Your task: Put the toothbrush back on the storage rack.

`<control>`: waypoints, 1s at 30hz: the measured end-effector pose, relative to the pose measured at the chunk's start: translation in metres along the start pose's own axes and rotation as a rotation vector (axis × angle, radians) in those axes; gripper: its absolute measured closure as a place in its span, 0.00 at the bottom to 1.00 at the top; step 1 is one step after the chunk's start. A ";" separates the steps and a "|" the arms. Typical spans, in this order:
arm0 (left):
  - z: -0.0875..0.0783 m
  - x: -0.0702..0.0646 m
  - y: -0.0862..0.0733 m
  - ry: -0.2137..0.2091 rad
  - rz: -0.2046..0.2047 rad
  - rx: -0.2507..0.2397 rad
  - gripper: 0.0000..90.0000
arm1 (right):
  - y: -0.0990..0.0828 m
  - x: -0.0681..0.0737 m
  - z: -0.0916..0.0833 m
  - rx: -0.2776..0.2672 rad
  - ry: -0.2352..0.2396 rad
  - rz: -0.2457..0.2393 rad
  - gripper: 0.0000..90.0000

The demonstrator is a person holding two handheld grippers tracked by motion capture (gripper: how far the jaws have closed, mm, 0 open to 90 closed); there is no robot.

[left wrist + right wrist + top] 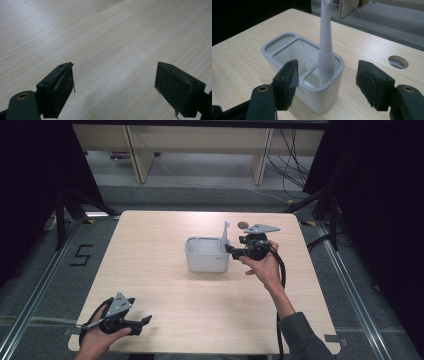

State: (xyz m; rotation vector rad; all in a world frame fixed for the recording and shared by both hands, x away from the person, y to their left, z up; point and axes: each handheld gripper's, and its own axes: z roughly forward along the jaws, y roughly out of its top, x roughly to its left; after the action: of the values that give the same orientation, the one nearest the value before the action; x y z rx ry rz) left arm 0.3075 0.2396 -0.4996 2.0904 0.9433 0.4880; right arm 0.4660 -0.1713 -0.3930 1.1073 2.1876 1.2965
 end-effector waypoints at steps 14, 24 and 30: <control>0.001 0.000 0.000 -0.001 -0.002 -0.009 0.17 | -0.008 0.001 -0.011 -0.001 -0.004 -0.011 0.36; 0.001 0.000 0.000 -0.007 0.000 -0.005 0.17 | -0.017 0.004 -0.018 0.000 0.011 -0.001 0.33; 0.001 -0.001 0.000 -0.006 -0.002 -0.005 0.17 | -0.022 0.004 -0.023 -0.011 0.012 -0.025 0.32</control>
State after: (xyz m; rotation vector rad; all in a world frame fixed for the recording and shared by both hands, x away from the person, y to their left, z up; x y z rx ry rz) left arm 0.3076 0.2388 -0.5006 2.0854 0.9393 0.4818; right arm 0.4392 -0.1875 -0.4002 1.0676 2.1933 1.3058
